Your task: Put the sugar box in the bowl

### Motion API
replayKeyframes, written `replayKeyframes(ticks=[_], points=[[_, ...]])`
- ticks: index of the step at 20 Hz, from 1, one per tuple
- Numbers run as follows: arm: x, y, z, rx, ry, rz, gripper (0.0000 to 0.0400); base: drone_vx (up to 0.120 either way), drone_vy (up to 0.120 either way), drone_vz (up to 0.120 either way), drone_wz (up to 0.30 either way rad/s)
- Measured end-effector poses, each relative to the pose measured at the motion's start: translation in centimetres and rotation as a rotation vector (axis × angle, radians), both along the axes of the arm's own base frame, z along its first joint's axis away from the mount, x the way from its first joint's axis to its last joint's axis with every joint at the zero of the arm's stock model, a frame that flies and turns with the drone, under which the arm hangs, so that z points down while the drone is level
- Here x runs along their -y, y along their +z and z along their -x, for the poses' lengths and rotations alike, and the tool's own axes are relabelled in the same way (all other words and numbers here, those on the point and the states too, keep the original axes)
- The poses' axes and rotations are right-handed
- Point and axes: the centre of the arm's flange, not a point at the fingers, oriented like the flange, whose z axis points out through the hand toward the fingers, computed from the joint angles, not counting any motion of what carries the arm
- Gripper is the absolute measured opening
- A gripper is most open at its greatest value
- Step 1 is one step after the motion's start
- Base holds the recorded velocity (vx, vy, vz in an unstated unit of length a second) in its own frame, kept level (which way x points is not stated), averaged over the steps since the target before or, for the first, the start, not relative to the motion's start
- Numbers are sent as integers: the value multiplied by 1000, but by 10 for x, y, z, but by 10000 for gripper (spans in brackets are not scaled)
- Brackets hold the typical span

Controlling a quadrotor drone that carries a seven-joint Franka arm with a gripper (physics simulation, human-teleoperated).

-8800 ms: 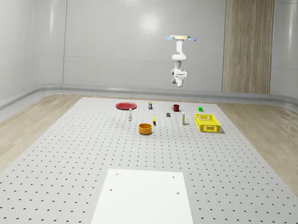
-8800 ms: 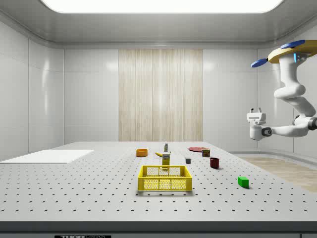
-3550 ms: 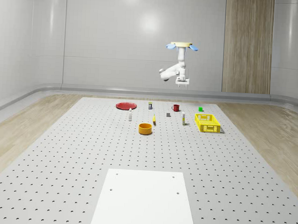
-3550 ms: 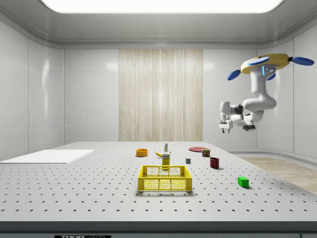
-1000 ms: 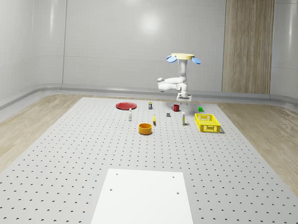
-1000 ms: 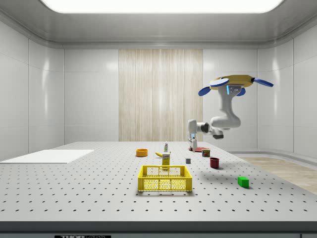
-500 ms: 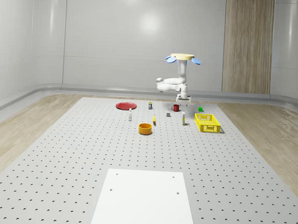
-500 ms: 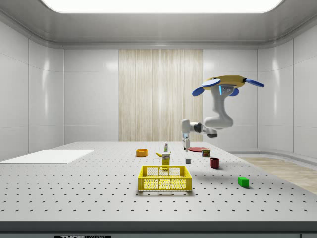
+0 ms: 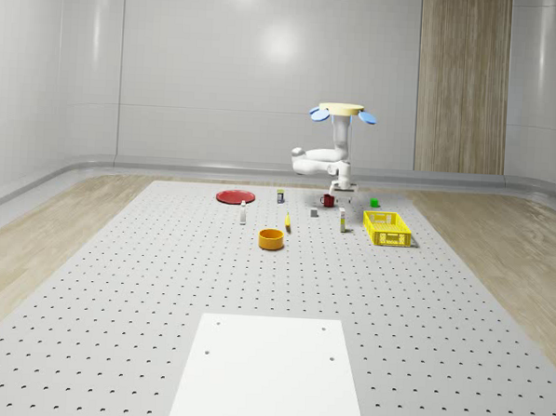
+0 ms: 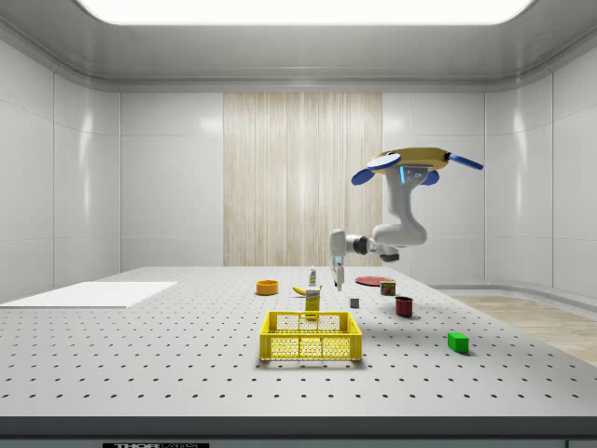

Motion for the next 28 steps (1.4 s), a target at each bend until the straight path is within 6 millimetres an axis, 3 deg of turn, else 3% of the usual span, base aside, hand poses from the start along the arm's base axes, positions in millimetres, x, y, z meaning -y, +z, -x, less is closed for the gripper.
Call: replayKeyframes(ticks=[3,20,28], points=[[0,0,0,0,0,0,400,120,-93,-13,0],[0,0,0,0,0,0,400,120,-12,0,0],[0,14,0,0,0,0,400,5,0,0,0]])
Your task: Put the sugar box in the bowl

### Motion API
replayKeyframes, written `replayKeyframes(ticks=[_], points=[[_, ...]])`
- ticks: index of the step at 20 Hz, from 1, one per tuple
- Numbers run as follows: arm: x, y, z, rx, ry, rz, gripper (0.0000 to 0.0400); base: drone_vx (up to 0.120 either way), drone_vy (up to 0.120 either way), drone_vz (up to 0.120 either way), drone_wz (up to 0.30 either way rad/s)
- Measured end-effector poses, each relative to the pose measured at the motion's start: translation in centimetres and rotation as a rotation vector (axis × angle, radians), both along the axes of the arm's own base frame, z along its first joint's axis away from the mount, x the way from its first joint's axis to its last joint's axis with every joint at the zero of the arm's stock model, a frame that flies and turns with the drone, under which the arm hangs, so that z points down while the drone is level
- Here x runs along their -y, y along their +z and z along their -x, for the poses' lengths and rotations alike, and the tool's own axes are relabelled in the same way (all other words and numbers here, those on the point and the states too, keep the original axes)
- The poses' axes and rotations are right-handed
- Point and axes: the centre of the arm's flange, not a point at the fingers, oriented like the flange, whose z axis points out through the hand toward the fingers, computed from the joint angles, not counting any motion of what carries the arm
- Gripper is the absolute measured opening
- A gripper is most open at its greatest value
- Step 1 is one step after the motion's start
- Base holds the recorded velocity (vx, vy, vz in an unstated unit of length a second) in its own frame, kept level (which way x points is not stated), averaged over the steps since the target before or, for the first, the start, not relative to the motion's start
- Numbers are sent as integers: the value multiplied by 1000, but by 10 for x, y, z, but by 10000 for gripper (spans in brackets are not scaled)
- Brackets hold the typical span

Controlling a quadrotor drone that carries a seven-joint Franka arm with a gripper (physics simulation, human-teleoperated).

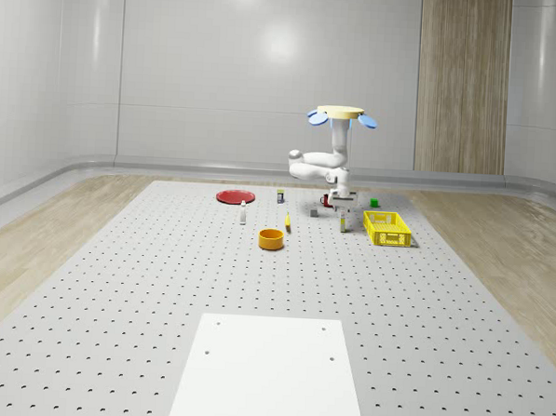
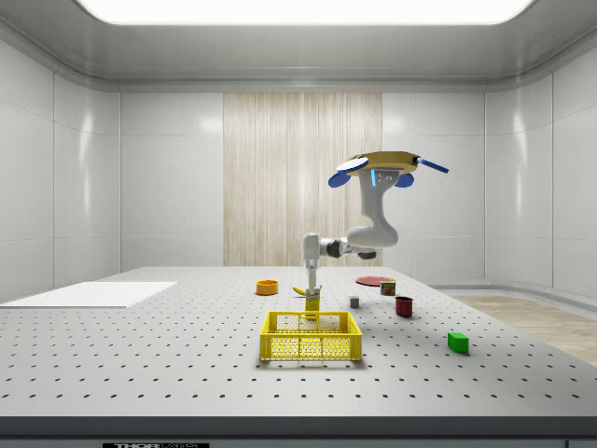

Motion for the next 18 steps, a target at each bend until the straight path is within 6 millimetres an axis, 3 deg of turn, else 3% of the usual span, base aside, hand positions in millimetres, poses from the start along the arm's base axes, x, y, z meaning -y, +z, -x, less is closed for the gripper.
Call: replayKeyframes(ticks=[15,16,18], points=[[0,17,0,0,0,0,400,0,0,0,0],[0,17,0,0,0,0,334,0,0,0,0],[0,18,0,0,0,0,242,0,0,0,0]])
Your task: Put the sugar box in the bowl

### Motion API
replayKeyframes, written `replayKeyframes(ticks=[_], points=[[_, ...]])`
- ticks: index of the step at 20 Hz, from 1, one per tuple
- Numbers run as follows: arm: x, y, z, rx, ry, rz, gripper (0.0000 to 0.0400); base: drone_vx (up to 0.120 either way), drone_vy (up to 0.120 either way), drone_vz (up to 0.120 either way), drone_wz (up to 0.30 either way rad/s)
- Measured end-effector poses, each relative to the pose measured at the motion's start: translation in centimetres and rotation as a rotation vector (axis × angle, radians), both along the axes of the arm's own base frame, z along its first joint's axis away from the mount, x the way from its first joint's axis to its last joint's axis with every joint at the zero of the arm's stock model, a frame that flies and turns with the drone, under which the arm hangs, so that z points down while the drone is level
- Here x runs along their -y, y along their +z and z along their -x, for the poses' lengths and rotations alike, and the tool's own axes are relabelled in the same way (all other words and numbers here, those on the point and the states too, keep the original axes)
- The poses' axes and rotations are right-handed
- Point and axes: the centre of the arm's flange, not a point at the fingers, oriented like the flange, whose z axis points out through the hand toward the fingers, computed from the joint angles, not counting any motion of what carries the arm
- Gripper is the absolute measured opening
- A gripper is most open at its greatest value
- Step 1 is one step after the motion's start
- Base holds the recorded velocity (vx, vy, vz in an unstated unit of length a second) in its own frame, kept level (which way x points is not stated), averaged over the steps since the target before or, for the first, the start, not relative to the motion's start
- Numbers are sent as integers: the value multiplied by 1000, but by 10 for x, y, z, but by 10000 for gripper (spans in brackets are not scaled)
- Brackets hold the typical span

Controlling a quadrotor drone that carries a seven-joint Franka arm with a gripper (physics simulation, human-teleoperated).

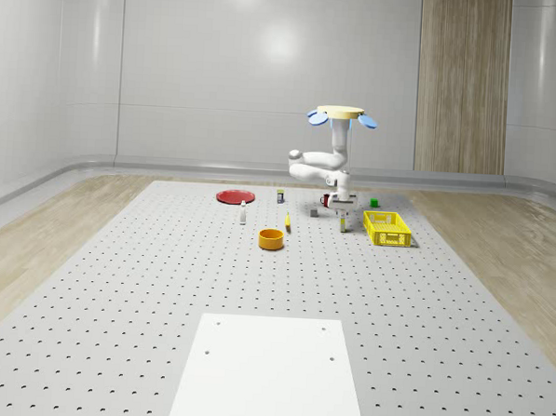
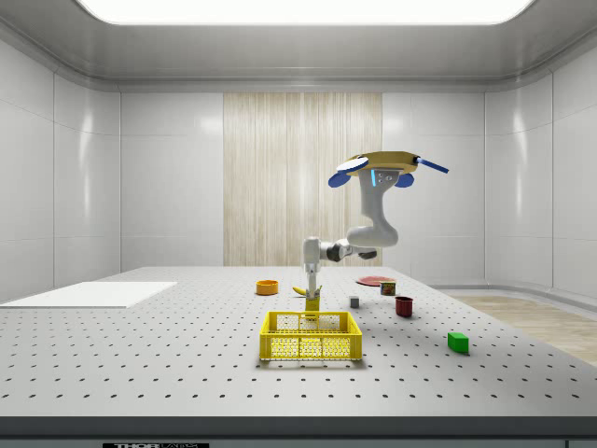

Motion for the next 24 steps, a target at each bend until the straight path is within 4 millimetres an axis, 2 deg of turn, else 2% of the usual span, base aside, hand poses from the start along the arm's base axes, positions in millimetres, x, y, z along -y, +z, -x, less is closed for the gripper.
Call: replayKeyframes(ticks=[2,4,10,13,16,24], points=[[0,0,0,0,0,0,188,0,0,0,0],[0,0,0,-1,0,2,167,0,0,0,0],[0,-2,0,-2,-2,8,167,0,0,0,0],[0,-12,0,-3,22,9,167,0,0,0,0],[-1,-23,0,-3,41,9,166,0,0,107,0],[0,-38,0,-3,65,9,167,120,-120,120,0]])
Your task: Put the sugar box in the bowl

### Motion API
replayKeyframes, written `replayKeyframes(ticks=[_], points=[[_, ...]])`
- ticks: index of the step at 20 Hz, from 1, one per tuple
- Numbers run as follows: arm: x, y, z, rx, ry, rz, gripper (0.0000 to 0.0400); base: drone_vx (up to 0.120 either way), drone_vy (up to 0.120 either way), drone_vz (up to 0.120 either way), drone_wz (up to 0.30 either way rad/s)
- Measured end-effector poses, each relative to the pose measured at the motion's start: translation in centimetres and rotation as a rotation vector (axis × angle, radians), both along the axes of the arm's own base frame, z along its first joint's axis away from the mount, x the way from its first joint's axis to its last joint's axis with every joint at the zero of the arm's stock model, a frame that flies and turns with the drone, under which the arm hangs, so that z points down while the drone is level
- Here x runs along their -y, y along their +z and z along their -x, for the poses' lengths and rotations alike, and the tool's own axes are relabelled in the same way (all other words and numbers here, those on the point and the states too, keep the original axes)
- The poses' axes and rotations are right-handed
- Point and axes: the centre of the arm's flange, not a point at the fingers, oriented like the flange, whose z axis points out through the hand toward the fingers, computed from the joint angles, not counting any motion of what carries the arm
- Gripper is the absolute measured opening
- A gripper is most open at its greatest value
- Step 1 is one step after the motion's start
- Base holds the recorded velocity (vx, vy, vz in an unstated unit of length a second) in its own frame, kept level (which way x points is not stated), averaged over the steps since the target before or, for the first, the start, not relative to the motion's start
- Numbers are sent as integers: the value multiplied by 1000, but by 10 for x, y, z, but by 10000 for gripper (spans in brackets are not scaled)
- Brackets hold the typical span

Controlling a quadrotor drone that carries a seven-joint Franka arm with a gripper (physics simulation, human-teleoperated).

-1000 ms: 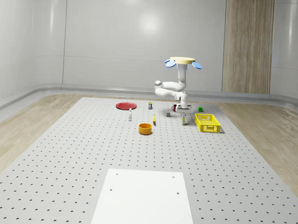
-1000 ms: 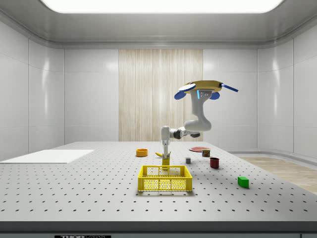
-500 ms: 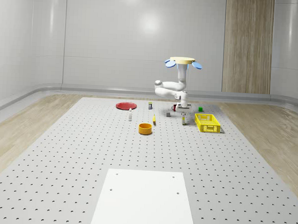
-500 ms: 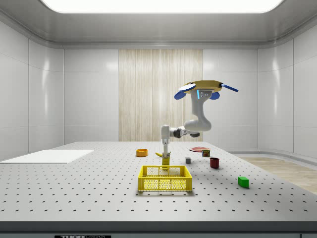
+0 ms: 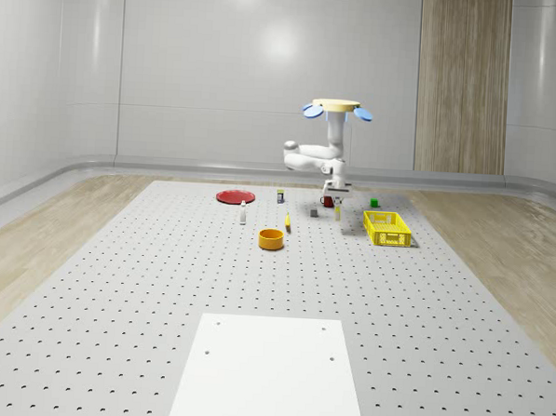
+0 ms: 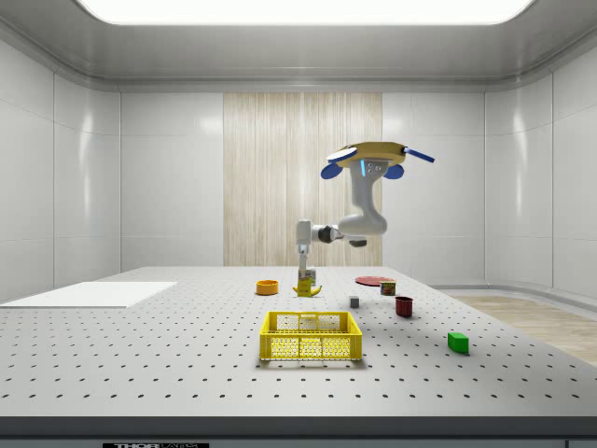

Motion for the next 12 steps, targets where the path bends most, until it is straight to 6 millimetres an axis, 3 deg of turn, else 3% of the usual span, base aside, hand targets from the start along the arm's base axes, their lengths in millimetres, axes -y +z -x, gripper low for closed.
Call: replayKeyframes(ticks=[12], points=[[0,-3,0,0,-6,0,167,120,-120,113,0]])
